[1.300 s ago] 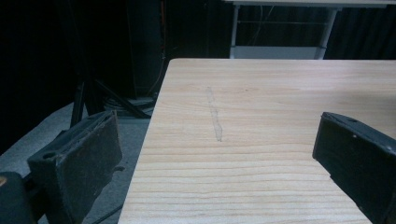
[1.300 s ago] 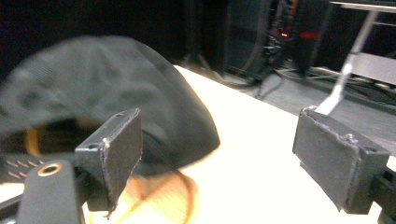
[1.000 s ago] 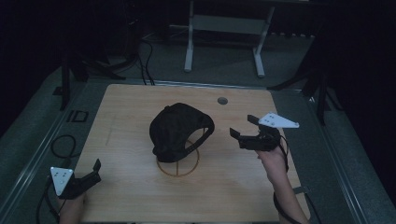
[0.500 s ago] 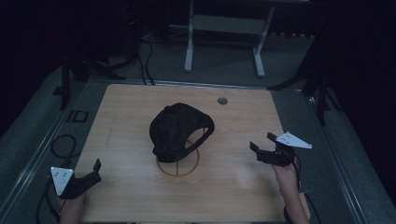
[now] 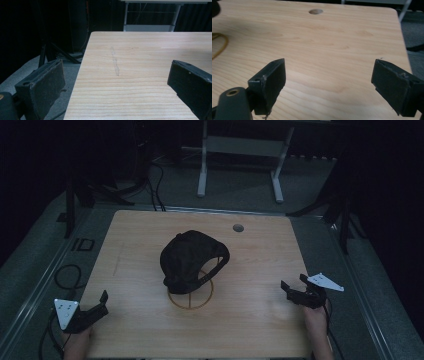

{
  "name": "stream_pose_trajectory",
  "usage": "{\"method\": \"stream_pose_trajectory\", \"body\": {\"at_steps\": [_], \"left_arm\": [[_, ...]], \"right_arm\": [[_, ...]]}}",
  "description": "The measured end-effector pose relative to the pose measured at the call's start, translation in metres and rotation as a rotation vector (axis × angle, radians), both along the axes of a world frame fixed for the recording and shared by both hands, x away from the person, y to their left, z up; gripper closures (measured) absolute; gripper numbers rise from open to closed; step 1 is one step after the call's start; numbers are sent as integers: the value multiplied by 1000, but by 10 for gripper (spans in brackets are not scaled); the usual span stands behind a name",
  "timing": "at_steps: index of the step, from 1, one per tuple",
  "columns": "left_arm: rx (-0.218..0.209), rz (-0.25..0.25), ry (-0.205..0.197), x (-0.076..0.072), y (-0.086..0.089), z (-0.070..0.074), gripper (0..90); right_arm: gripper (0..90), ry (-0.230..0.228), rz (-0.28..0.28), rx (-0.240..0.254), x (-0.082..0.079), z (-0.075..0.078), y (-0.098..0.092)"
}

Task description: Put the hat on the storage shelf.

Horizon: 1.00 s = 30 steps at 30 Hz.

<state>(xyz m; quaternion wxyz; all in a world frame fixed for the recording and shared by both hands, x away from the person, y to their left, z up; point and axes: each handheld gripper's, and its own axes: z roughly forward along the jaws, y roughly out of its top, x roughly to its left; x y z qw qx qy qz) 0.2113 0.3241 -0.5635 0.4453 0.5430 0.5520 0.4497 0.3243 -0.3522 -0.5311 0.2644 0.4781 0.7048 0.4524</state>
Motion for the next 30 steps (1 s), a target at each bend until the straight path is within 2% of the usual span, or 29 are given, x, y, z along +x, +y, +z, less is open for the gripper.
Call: {"method": "stream_pose_trajectory", "body": {"at_steps": [10,14,16,22,30], "left_arm": [[0,-1,0,0,0,0,18],[1,-1,-2,0,0,0,18],[0,-2,-2,0,0,0,18],[0,-2,-2,0,0,0,18],[-2,-4,1,0,0,0,18]], "right_arm": [[121,27,-106,-6,-13,-11,-24],[122,14,-165,-4,-21,-11,-34],[125,14,-174,7,-24,-12,-38],[126,6,-196,0,-31,-15,-44],[127,-4,-219,-1,-32,-19,-47]]}}
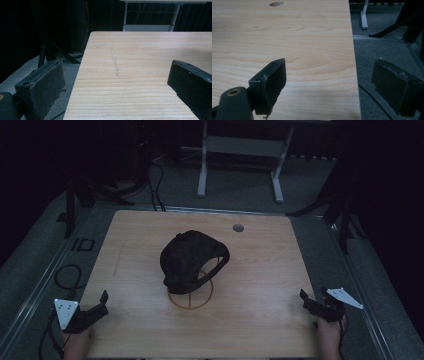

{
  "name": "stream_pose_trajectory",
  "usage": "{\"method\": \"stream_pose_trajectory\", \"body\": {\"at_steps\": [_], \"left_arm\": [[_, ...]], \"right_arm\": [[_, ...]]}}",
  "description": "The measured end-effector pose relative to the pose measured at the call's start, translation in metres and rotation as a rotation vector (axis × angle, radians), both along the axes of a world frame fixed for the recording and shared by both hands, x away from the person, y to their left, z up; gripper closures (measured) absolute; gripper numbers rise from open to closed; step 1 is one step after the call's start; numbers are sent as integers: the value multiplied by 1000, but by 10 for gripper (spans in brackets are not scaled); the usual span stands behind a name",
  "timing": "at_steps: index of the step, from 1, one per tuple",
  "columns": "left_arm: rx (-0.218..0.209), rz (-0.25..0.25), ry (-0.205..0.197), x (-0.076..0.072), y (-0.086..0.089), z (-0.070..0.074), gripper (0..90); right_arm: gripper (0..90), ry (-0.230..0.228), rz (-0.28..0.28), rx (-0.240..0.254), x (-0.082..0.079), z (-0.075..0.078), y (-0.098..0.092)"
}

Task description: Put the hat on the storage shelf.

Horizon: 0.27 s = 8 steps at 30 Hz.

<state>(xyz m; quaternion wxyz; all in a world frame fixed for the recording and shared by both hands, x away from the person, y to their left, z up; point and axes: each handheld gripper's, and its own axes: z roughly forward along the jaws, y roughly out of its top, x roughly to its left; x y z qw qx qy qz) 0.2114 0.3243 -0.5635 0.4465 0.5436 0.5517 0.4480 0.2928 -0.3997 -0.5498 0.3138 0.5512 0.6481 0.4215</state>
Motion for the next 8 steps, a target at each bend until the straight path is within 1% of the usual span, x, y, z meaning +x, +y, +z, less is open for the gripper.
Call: {"method": "stream_pose_trajectory", "body": {"at_steps": [4,8], "left_arm": [[1,0,0,0,0,0,18],[1,-1,0,0,0,0,18]], "right_arm": [[131,0,2,3,0,0,-1],[134,-1,13,-8,1,-1,0]]}}
